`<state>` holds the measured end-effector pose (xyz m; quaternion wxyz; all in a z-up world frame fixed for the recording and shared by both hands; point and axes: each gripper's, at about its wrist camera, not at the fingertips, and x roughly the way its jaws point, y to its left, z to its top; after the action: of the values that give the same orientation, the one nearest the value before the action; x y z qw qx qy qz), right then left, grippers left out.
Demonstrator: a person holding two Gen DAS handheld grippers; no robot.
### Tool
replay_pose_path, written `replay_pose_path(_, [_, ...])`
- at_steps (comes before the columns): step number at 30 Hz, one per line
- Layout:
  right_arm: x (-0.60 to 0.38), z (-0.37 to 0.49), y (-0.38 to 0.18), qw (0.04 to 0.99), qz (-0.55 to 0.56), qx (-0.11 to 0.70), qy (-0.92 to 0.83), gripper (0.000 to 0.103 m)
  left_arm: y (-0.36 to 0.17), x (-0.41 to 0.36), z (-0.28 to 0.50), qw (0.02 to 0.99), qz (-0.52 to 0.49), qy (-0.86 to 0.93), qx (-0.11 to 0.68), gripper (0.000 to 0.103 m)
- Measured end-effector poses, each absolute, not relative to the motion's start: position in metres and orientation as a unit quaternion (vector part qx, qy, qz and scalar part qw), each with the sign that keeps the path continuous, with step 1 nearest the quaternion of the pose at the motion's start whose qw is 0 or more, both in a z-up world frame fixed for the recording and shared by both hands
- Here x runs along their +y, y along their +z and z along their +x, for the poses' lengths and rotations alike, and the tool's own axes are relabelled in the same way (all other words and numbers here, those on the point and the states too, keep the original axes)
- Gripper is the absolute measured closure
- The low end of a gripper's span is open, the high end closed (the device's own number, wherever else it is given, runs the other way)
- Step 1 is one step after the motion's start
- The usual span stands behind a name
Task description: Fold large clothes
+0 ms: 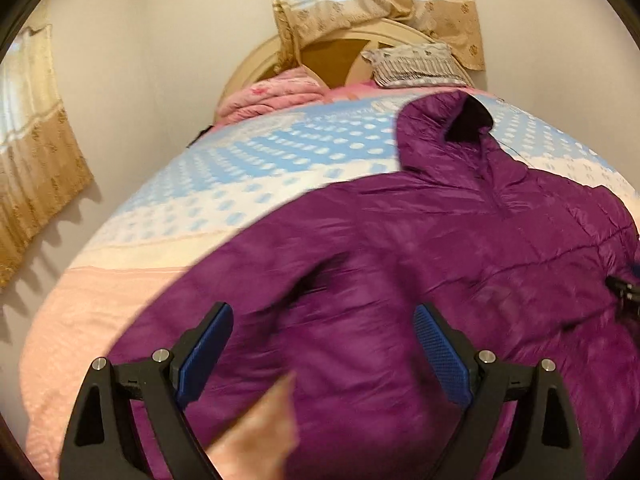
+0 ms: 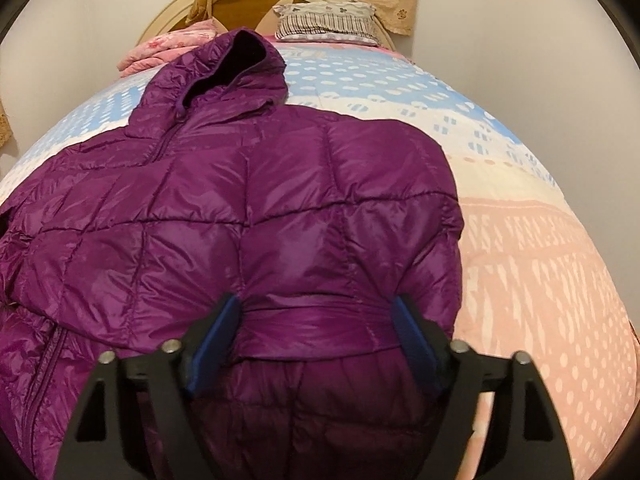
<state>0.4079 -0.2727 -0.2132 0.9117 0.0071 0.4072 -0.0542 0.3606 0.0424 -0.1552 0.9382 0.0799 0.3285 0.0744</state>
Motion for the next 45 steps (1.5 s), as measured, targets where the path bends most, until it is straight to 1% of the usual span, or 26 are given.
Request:
replay_pose_path(3, [-0.273, 0.409, -0.214, 0.911, 0.006, 0.410, -0.053, 0.008, -0.144, 0.084, 0.332, 0.937, 0.084, 0.112, 0.319, 0.011])
replay_pose_path(6, [-0.274, 0.409, -0.212, 0.910, 0.013, 0.411, -0.048, 0.008, -0.141, 0.145, 0.290, 0.928, 0.081, 0.173, 0.320, 0.011])
replay_pose_path(10, [-0.270, 0.396, -0.194, 0.919, 0.009, 0.391, -0.043, 0.008, -0.156, 0.216, 0.238, 0.904, 0.070, 0.246, 0.343, 0.011])
replay_pose_path(13, [-0.263, 0.382, -0.184, 0.925, 0.017, 0.379, -0.030, 0.006, -0.175, 0.260, 0.211, 0.885, 0.036, 0.279, 0.372, 0.011])
replay_pose_path(16, [-0.250, 0.371, -0.182, 0.924, 0.002, 0.382, -0.021, 0.006, -0.195, 0.281, 0.202, 0.870, 0.004, 0.289, 0.400, 0.011])
replay_pose_path(20, [-0.235, 0.354, -0.179, 0.927, -0.005, 0.374, -0.007, 0.006, -0.210, 0.279, 0.203, 0.869, -0.042, 0.266, 0.415, 0.012])
replay_pose_path(21, [-0.235, 0.351, -0.178, 0.928, -0.001, 0.373, -0.004, 0.006, -0.211, 0.276, 0.203, 0.871, -0.047, 0.258, 0.415, 0.023])
replay_pose_path(22, [-0.233, 0.348, -0.178, 0.929, 0.002, 0.371, -0.002, 0.006, -0.212, 0.275, 0.204, 0.873, -0.052, 0.249, 0.417, 0.049])
replay_pose_path(23, [-0.233, 0.345, -0.177, 0.929, 0.003, 0.369, -0.001, 0.006, -0.213, 0.272, 0.207, 0.873, -0.056, 0.239, 0.422, 0.062])
replay_pose_path(24, [-0.233, 0.344, -0.177, 0.930, 0.003, 0.369, -0.002, 0.006, -0.212, 0.270, 0.210, 0.873, -0.059, 0.232, 0.425, 0.079])
replay_pose_path(25, [-0.233, 0.343, -0.177, 0.930, 0.002, 0.368, -0.004, 0.006, -0.209, 0.266, 0.210, 0.874, -0.058, 0.233, 0.422, 0.087])
replay_pose_path(27, [-0.235, 0.341, -0.176, 0.931, -0.003, 0.366, -0.012, 0.006, -0.198, 0.267, 0.210, 0.881, -0.058, 0.233, 0.409, 0.093])
replay_pose_path(28, [-0.236, 0.339, -0.176, 0.930, -0.006, 0.367, -0.018, 0.006, -0.191, 0.266, 0.209, 0.885, -0.057, 0.233, 0.399, 0.094])
replay_pose_path(32, [-0.250, 0.341, -0.176, 0.928, -0.007, 0.370, -0.050, 0.006, -0.154, 0.254, 0.214, 0.904, -0.036, 0.226, 0.360, 0.096])
replay_pose_path(37, [-0.265, 0.345, -0.174, 0.925, -0.010, 0.374, -0.068, 0.006, -0.120, 0.225, 0.238, 0.926, -0.020, 0.185, 0.329, 0.099])
replay_pose_path(45, [-0.288, 0.340, -0.176, 0.922, -0.008, 0.378, -0.086, 0.006, -0.080, 0.141, 0.284, 0.951, 0.009, 0.100, 0.291, 0.100])
